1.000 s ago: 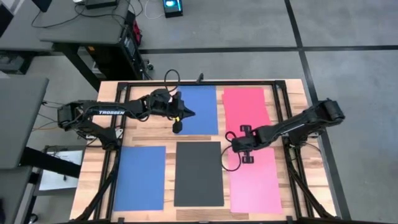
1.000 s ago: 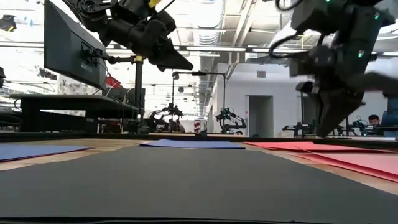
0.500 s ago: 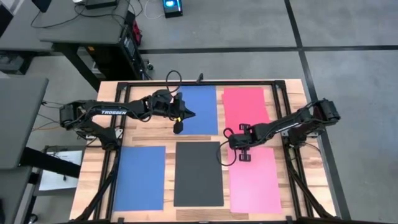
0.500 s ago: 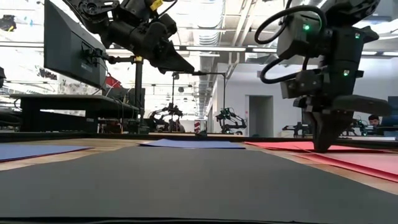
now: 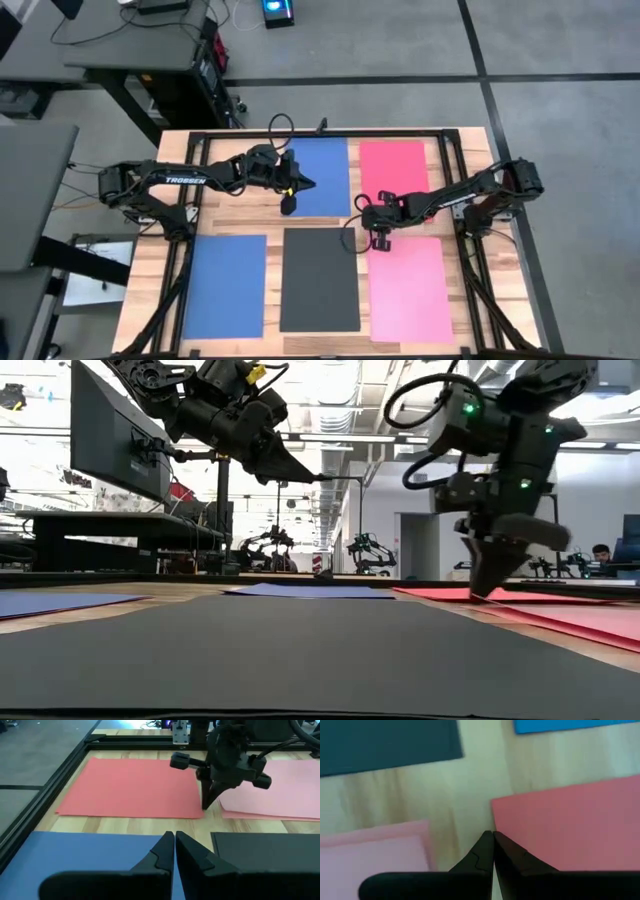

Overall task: Organize paper
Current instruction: Stack the red paper on top of the red paper

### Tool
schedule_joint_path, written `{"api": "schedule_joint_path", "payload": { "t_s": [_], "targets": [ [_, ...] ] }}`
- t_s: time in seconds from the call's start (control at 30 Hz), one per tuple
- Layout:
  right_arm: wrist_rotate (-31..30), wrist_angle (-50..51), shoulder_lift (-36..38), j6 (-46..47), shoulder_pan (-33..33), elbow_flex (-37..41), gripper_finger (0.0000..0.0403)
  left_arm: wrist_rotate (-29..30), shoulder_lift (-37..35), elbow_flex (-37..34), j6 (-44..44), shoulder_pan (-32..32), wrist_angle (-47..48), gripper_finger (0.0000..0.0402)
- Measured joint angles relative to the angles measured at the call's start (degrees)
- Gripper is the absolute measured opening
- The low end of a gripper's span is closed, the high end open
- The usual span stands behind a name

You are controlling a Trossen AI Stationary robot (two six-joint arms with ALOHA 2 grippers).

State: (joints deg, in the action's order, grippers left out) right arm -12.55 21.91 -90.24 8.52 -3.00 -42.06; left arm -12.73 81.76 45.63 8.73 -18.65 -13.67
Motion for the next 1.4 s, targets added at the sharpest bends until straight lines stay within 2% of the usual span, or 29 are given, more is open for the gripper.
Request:
{"api": "schedule_joint_path", "payload": {
  "t_s": [0.33, 1.03, 1.4],
  "targets": [
    [0.35, 2.71, -0.11, 0.04, 2.1, -0.09, 0.0, 0.0, 0.0, 0.0, 0.0, 0.0, 0.15, 0.0],
    [0.72, 0.86, -0.09, 0.06, 2.09, -0.02, 0.0, 0.0, 0.0, 0.0, -0.03, 0.0, 0.18, 0.0],
    [0.76, -0.43, -0.04, 0.22, 4.21, -0.02, 0.0, 0.0, 0.0, 0.0, -0.22, 0.0, 0.18, 0.0]
  ]
}}
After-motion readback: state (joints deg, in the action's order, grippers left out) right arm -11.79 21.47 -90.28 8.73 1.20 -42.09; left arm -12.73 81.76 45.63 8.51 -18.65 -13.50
